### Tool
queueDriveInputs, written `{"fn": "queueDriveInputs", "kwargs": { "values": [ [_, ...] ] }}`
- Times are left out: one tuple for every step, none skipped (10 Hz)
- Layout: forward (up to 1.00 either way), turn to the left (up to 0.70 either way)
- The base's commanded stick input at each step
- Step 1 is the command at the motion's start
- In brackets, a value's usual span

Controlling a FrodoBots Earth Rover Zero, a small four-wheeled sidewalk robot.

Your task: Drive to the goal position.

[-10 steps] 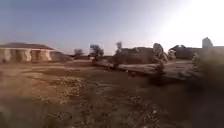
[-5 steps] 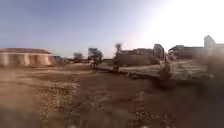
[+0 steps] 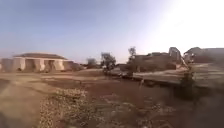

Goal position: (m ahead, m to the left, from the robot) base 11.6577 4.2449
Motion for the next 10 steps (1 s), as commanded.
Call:
{"fn": "queueDriveInputs", "kwargs": {
  "values": [
    [0.70,0.00],
    [0.70,0.00],
    [0.70,0.00],
    [0.70,0.00],
    [0.70,0.00],
    [0.70,0.00],
    [0.70,0.00],
    [0.70,0.00],
    [0.70,0.00],
    [0.70,0.00]
  ]
}}
